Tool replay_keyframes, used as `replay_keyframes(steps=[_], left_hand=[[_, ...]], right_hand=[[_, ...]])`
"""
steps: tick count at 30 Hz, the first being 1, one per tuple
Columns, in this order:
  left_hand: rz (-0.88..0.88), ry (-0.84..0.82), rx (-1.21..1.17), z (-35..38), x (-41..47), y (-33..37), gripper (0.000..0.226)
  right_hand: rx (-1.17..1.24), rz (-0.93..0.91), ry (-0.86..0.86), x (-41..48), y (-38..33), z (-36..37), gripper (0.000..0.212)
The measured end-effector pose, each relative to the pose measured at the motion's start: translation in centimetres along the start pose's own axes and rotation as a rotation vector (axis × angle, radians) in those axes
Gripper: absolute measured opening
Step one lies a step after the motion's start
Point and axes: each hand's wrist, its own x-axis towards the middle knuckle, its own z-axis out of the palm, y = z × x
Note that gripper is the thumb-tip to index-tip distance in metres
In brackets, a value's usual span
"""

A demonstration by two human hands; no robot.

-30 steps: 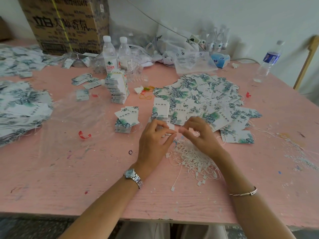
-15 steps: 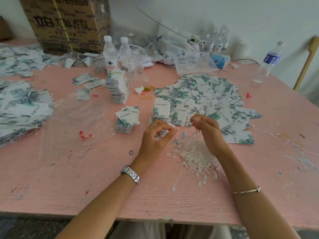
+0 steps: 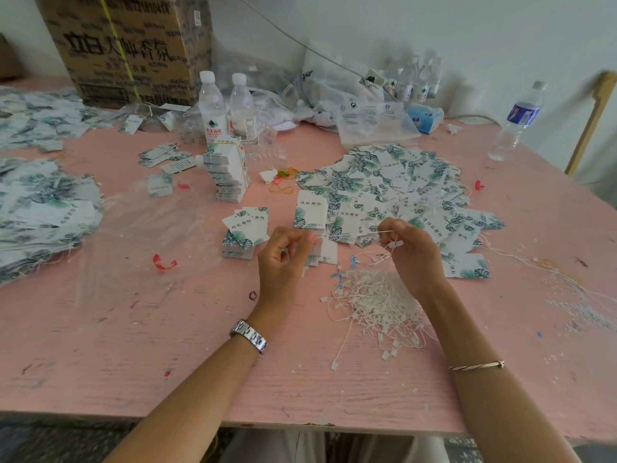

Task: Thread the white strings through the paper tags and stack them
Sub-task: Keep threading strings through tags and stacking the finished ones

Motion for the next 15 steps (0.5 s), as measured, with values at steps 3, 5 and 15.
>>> replay_keyframes(steps=[3,5,15], left_hand=[[0.000,0.005,-0.001,0.0,0.0,-0.1,0.016],[0.006,-0.014,0.001,0.1,-0.1,-0.1,0.016],[0.019,-0.023,0.014,0.3,-0.3,-0.2,0.024]], right_hand=[[-0.076,-0.006,-0.080,-0.2,-0.3,-0.1,0.019],[-0.440,-0.030,-0.191,-0.4,-0.1,-0.2,0.018],[-0.341,0.029,-0.079,-0.7,-0.5,0.6,0.016]])
